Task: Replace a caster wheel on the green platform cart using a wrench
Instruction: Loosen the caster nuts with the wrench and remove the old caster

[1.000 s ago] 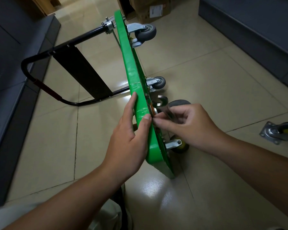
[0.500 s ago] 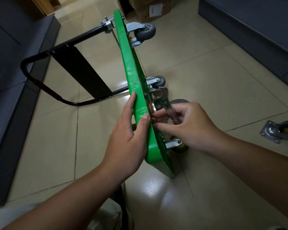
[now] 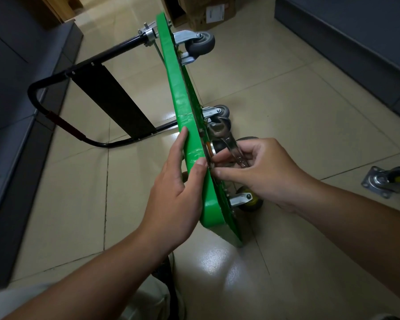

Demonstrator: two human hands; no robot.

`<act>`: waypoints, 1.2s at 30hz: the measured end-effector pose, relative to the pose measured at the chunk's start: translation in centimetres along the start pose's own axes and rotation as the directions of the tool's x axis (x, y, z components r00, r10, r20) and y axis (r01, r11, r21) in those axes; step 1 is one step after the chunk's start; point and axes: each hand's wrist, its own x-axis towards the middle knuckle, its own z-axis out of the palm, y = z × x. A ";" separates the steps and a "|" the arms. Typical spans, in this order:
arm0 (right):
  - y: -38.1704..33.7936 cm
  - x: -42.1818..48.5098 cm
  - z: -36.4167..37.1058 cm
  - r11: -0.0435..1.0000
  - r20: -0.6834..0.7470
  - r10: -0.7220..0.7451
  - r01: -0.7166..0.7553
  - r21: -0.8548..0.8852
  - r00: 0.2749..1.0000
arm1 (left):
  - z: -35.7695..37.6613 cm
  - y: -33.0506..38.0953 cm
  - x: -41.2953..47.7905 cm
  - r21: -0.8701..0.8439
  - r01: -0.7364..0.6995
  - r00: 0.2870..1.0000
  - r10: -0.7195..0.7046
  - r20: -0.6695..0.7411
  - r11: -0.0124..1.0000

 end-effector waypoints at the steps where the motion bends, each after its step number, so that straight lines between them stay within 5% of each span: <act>1: 0.0 -0.1 0.2 1.000 -0.031 -0.001 0.001 0.000 1.000 | 0.0 0.0 0.0 0.000 -0.002 1.000 0.002 0.001 1.000; 4: 0.1 0.0 0.3 0.993 -0.092 0.006 -0.016 -0.115 0.996 | 0.1 0.1 0.0 0.008 -0.002 1.000 0.002 0.007 1.000; 10: -0.4 0.2 -0.1 0.998 0.014 0.060 -0.059 -0.025 0.998 | 0.1 0.1 0.0 0.023 -0.001 1.000 0.001 0.002 1.000; 15: -0.1 0.0 0.4 0.993 -0.086 0.033 -0.042 -0.114 0.996 | 0.1 0.0 0.0 0.030 0.009 1.000 -0.009 -0.004 1.000; 20: -0.4 0.2 0.0 0.991 0.027 0.127 -0.125 -0.054 0.992 | 0.0 0.1 0.0 0.044 0.006 1.000 -0.006 -0.011 0.999; 36: -0.6 0.1 0.4 0.990 -0.032 0.134 -0.133 0.050 0.990 | 0.1 0.2 -0.1 0.039 0.016 1.000 -0.016 -0.010 0.999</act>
